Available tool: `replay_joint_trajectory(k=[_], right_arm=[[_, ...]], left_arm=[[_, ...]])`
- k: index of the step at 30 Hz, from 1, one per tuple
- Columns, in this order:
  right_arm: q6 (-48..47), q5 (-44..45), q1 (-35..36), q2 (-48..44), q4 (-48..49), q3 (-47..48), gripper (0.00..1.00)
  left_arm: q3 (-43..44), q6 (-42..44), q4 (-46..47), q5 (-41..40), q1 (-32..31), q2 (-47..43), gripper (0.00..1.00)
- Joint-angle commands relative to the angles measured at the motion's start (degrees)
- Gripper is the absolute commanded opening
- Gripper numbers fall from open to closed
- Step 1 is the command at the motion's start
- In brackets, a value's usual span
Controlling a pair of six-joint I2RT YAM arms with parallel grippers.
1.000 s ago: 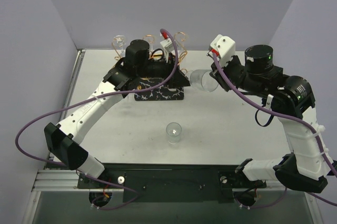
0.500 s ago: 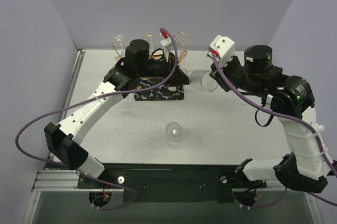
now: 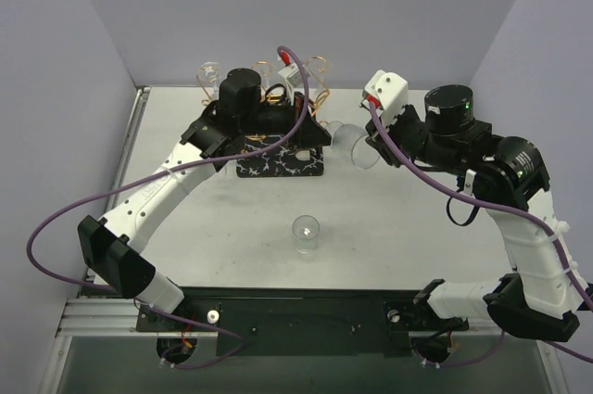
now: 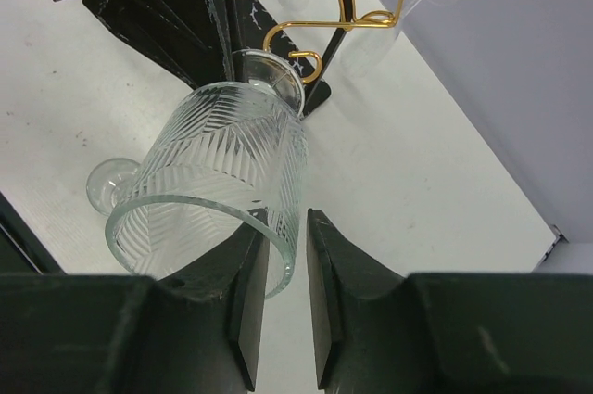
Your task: Place the wine glass upside down on the wine glass rack
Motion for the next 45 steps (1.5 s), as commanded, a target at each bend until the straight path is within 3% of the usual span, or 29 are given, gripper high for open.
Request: replay_joint_trajectory(k=[1,12,21,25,33,45], right_arm=[[1.31,-1.05,0.37,-0.81,5.03,-1.36,0.21],[0.26,0.44,0.37,-2.04,4.86,-3.03,0.34],[-0.18,0.44,0.20,-3.97,3.98,-3.03,0.47],[-0.27,0.61,-0.50,-5.64,3.80,-4.00,0.47],[-0.54,0.79,-4.37,-10.04,4.15,-7.51,0.48],[0.08,-0.44,-8.85,-11.89,4.60,-11.03,0.48]], left_arm=[[1.11,0.92,4.10,2.23,-0.49,-2.27,0.00],[-0.64,-1.81,6.03,3.90,3.46,-4.46,0.00],[0.23,5.29,-0.63,-0.75,6.80,-5.43,0.00],[2.60,11.79,-7.65,-6.90,8.73,-5.96,0.00],[8.14,31.05,-22.17,-27.71,8.03,-8.77,0.00],[4.37,51.17,-24.73,-58.12,-6.28,-12.20,0.00]])
